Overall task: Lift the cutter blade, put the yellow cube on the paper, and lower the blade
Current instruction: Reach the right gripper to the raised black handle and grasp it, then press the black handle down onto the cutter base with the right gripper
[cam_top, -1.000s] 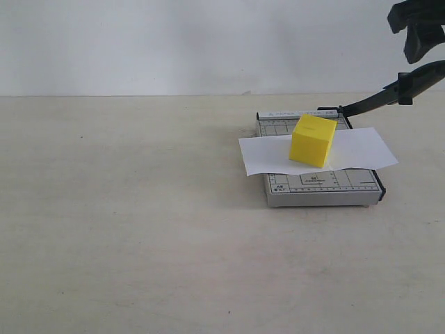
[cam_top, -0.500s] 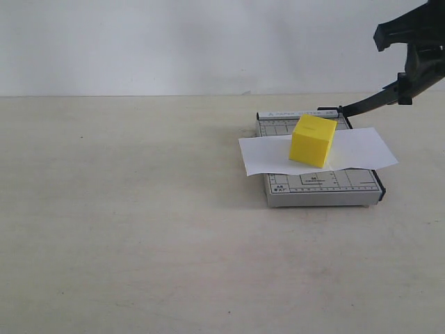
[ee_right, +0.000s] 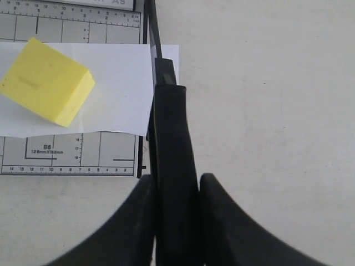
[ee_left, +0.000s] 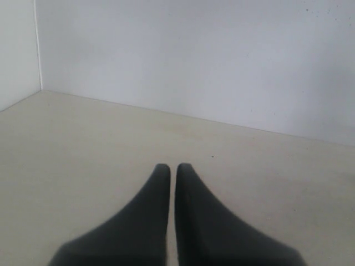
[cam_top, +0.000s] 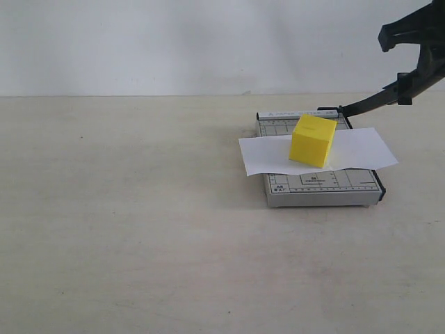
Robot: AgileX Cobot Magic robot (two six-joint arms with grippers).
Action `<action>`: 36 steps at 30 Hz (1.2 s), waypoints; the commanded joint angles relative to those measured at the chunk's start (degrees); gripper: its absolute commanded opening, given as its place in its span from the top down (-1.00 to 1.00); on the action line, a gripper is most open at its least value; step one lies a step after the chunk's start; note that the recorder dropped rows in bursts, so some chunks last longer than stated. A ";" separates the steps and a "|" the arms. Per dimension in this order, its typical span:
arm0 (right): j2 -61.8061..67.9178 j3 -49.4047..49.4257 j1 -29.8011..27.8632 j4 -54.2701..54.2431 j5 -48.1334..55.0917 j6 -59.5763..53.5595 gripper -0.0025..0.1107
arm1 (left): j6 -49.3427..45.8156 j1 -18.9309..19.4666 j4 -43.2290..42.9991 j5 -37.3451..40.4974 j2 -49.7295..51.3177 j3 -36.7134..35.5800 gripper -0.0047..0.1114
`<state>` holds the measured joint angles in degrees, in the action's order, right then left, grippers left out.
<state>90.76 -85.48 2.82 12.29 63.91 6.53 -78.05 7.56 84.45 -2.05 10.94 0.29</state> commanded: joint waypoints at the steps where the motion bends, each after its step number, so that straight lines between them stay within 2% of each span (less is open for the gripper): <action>1: -0.10 0.35 0.01 -0.42 4.28 -1.87 0.96 | 0.56 -0.18 -0.02 0.14 -0.23 -0.29 0.84; 8: -0.10 2.64 0.01 -7.97 6.05 -7.34 0.96 | 0.56 -0.18 -0.02 0.14 -0.23 -0.29 0.84; 14: -0.10 9.24 0.01 -8.09 6.05 -7.43 0.96 | 0.56 -0.18 -0.02 0.14 -0.23 -0.29 0.84; 36: -0.10 26.20 0.01 -12.93 -7.62 -9.99 0.96 | 0.56 -0.18 -0.02 0.14 -0.23 -0.29 0.84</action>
<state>90.50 -61.48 2.36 5.39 55.80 -0.32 -78.05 7.56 84.45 -2.05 10.94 0.29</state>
